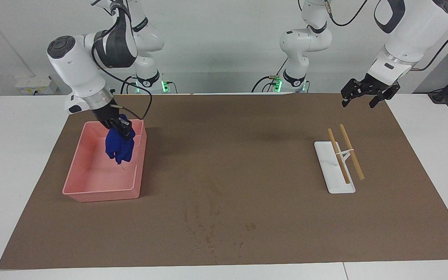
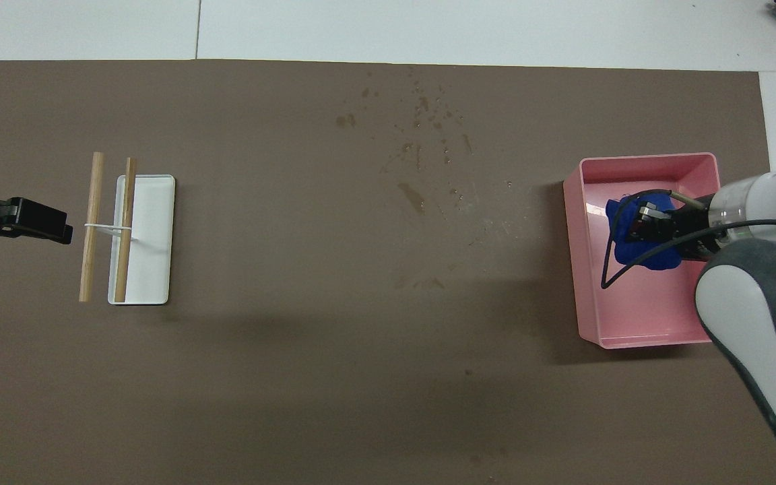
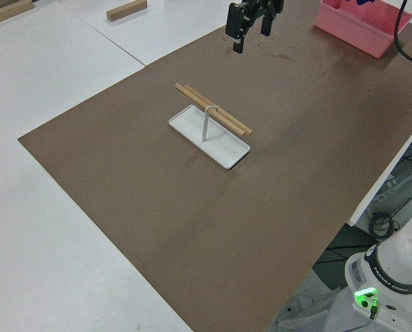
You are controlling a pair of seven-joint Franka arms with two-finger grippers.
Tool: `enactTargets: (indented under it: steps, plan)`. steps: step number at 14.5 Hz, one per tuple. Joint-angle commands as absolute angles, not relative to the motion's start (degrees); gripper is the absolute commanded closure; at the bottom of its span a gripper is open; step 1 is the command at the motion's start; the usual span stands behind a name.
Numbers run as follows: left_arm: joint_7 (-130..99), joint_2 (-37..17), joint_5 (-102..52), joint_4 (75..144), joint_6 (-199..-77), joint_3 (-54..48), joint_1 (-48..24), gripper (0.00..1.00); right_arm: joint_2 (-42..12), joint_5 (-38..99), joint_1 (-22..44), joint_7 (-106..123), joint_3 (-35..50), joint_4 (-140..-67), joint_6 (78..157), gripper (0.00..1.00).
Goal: Wipe water with towel using both arms
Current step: 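Lower the cloth into the pink bin and open the right gripper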
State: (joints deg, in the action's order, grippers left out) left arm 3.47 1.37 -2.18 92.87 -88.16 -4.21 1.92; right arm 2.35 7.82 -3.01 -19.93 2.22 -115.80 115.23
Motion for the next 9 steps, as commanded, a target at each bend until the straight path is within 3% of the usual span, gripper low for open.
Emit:
enactTargets:
  steps: [1,6,7,8,9]
  plan:
    - [4.0,2.5,-2.9,94.0,-87.8,-4.0,1.8,0.00,0.0,6.6,-5.9,-11.4,3.1,-116.5,115.5,1.00]
    - [4.0,2.5,-2.9,94.0,-87.8,-4.0,1.8,0.00,-1.1,4.1,-7.6,-7.3,3.1,-122.8,118.7,1.00]
    - [4.0,2.5,-2.9,94.0,-87.8,-4.0,1.8,0.00,-1.1,4.0,-7.6,-7.5,3.1,-123.0,118.7,0.84]
    - [4.0,2.5,-2.9,94.0,-87.8,-4.0,1.8,0.00,-1.1,3.3,-7.4,-7.7,3.1,-122.8,118.3,0.62]
    - [4.0,2.5,-2.9,94.0,-87.8,-4.0,1.8,0.00,-1.2,2.6,-7.3,-7.9,3.1,-122.4,118.0,0.26]
